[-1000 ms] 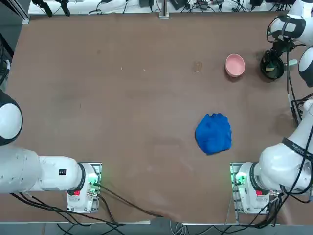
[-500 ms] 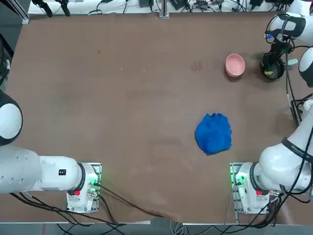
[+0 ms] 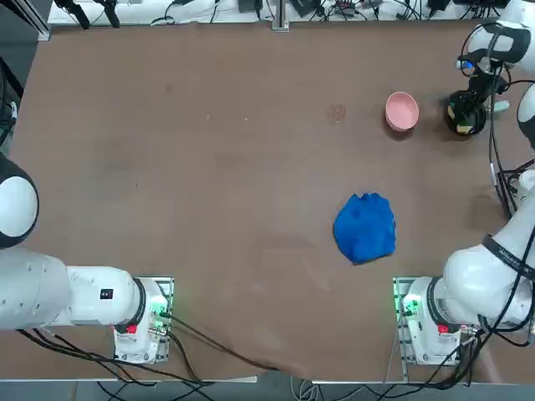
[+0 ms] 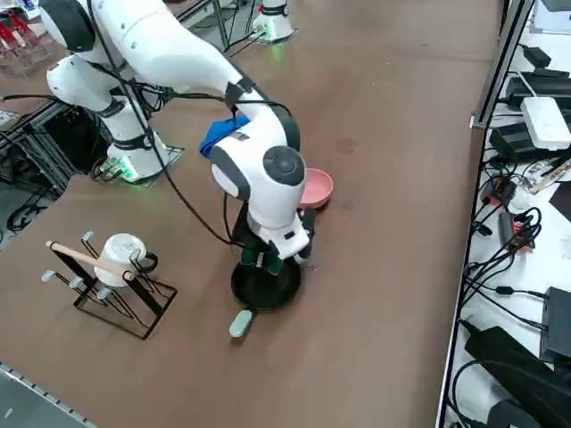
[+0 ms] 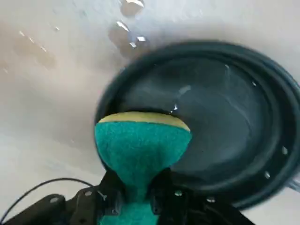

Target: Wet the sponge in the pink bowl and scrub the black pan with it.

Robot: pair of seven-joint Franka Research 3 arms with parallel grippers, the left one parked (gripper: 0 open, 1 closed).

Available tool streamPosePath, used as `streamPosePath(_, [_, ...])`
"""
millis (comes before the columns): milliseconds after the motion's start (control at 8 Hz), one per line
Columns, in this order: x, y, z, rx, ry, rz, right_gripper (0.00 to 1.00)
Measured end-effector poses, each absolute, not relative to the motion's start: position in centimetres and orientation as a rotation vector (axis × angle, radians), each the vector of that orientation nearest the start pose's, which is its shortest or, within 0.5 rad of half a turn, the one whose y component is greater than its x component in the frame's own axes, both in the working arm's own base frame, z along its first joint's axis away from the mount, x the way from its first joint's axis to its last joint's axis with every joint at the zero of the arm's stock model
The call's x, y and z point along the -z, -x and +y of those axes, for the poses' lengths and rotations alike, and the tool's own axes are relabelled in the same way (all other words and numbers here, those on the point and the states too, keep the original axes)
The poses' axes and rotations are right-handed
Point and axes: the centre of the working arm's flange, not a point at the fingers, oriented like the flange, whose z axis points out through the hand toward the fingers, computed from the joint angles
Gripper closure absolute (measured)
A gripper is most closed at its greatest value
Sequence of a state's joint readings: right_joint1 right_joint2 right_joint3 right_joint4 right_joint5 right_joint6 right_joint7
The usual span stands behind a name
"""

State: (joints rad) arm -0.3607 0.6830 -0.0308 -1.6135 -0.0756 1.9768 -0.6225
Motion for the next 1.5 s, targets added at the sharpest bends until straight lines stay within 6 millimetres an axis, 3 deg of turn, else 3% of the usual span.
streamPosePath(375, [-20.6, -59.1, -29.8, -0.451, 3.034, -0.456, 0.69])
streamPosePath(625, [-20.8, -59.3, -30.9, -0.397, 3.063, -0.46, 0.69])
streamPosePath(1125, [-20.7, -61.0, -30.2, -0.318, 3.099, -0.491, 0.69])
streamPosePath(1500, [-20.8, -62.9, -26.9, -0.3, 3.112, -0.498, 0.69])
